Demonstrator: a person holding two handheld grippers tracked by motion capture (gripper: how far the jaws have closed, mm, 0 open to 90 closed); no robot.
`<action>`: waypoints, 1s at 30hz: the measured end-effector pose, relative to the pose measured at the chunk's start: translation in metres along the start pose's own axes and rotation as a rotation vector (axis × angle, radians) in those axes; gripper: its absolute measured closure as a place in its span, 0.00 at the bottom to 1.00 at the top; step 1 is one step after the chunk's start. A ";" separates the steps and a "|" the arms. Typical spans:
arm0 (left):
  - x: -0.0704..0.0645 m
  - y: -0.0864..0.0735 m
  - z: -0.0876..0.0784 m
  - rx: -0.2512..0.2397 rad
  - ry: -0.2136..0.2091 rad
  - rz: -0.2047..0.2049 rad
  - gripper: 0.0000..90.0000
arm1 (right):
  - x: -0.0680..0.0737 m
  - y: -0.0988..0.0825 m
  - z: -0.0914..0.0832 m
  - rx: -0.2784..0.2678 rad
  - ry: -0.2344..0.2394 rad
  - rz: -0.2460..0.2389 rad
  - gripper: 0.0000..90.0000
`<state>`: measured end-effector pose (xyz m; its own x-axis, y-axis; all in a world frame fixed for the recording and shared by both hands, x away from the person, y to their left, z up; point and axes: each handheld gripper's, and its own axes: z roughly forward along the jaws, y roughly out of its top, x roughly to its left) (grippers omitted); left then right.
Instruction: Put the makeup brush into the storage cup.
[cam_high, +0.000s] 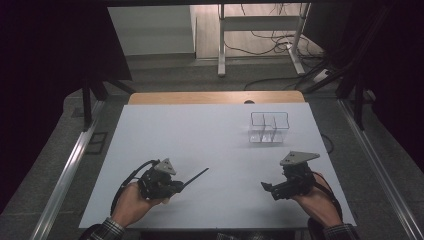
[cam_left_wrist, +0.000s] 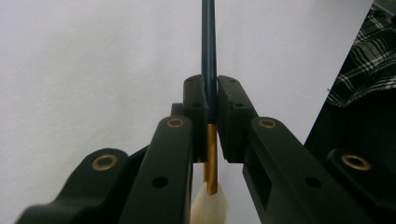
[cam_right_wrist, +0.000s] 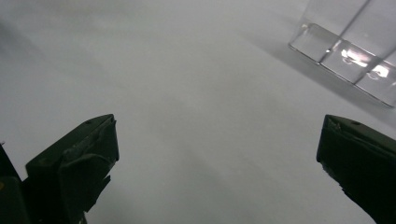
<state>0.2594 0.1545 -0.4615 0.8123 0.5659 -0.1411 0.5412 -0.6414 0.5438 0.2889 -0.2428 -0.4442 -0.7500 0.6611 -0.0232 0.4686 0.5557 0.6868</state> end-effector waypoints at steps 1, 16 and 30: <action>0.000 0.001 0.001 0.000 -0.002 0.002 0.92 | 0.001 0.001 0.001 -0.001 0.003 -0.007 0.00; -0.008 0.019 0.015 0.013 -0.054 0.081 0.92 | 0.026 0.020 0.022 0.030 0.059 -0.114 0.00; -0.017 0.034 0.030 0.054 -0.095 0.134 0.92 | 0.054 0.034 0.037 0.070 0.095 -0.202 0.00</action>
<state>0.2708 0.1078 -0.4661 0.8935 0.4236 -0.1492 0.4355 -0.7360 0.5183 0.2820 -0.1698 -0.4493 -0.8707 0.4844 -0.0848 0.3332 0.7079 0.6228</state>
